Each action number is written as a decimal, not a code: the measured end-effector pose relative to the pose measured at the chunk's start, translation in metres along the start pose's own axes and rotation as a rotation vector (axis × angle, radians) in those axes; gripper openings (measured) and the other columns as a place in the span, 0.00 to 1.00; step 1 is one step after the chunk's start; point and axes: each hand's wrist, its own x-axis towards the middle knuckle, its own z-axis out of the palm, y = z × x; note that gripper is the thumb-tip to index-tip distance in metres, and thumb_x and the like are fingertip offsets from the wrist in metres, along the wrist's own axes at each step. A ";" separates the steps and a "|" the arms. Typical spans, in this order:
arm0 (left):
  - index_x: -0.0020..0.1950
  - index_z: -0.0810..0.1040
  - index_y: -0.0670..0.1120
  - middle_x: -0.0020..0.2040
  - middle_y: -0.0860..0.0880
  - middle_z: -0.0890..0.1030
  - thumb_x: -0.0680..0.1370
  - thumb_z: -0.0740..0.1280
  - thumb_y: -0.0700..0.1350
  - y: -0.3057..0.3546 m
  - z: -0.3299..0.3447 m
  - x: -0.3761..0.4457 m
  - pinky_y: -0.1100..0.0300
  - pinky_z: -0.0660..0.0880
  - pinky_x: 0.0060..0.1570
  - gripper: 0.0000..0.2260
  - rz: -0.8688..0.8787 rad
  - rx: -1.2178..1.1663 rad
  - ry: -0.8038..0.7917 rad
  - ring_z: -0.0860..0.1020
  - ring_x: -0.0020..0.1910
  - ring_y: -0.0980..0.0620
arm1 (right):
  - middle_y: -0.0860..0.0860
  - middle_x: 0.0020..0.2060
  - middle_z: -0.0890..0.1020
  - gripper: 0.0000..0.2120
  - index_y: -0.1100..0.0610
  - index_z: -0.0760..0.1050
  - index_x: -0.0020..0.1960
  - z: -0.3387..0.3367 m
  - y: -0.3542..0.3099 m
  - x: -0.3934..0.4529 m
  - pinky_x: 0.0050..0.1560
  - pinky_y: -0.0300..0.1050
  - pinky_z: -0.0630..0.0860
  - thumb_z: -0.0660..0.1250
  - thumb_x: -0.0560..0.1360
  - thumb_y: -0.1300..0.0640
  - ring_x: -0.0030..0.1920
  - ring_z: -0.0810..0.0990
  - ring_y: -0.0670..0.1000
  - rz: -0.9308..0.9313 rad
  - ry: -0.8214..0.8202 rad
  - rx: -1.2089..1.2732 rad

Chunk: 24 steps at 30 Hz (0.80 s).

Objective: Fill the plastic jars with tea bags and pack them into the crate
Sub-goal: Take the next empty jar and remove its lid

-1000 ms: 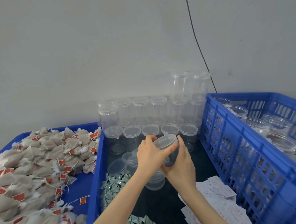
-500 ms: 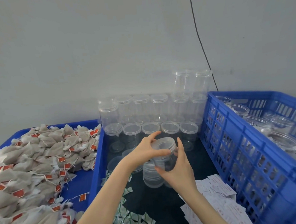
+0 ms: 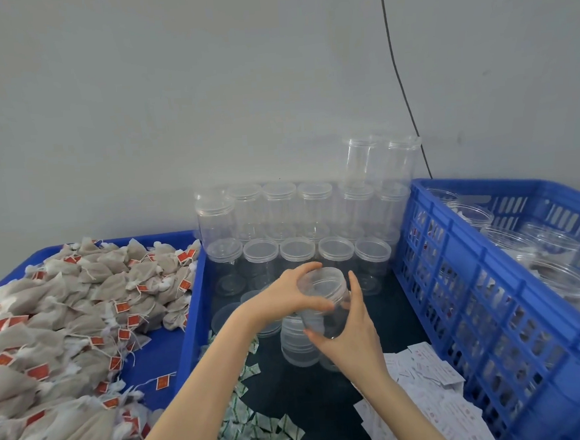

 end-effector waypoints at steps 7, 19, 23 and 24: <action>0.75 0.60 0.49 0.73 0.45 0.66 0.72 0.68 0.62 -0.007 -0.014 0.009 0.50 0.67 0.66 0.37 -0.191 -0.174 0.417 0.68 0.68 0.45 | 0.46 0.74 0.65 0.58 0.37 0.38 0.76 0.003 0.009 -0.006 0.60 0.41 0.68 0.75 0.61 0.36 0.72 0.66 0.44 0.027 0.012 -0.014; 0.74 0.59 0.39 0.73 0.37 0.60 0.74 0.68 0.61 -0.078 -0.019 0.021 0.45 0.66 0.68 0.38 -0.623 0.071 0.587 0.64 0.70 0.37 | 0.42 0.72 0.69 0.59 0.40 0.42 0.78 0.003 0.017 -0.014 0.61 0.42 0.69 0.81 0.62 0.45 0.67 0.67 0.39 0.032 0.015 0.071; 0.75 0.59 0.37 0.75 0.37 0.59 0.76 0.69 0.56 -0.082 -0.023 0.023 0.48 0.68 0.66 0.36 -0.639 -0.060 0.611 0.67 0.70 0.39 | 0.41 0.71 0.69 0.60 0.39 0.43 0.78 0.005 0.016 -0.018 0.59 0.38 0.66 0.81 0.61 0.45 0.64 0.66 0.35 0.041 -0.012 0.103; 0.75 0.59 0.37 0.74 0.37 0.61 0.75 0.70 0.54 -0.083 -0.024 0.023 0.48 0.68 0.67 0.36 -0.637 -0.120 0.604 0.66 0.70 0.39 | 0.41 0.71 0.69 0.60 0.39 0.43 0.78 0.006 0.016 -0.018 0.60 0.37 0.66 0.81 0.61 0.45 0.64 0.65 0.35 0.044 -0.020 0.113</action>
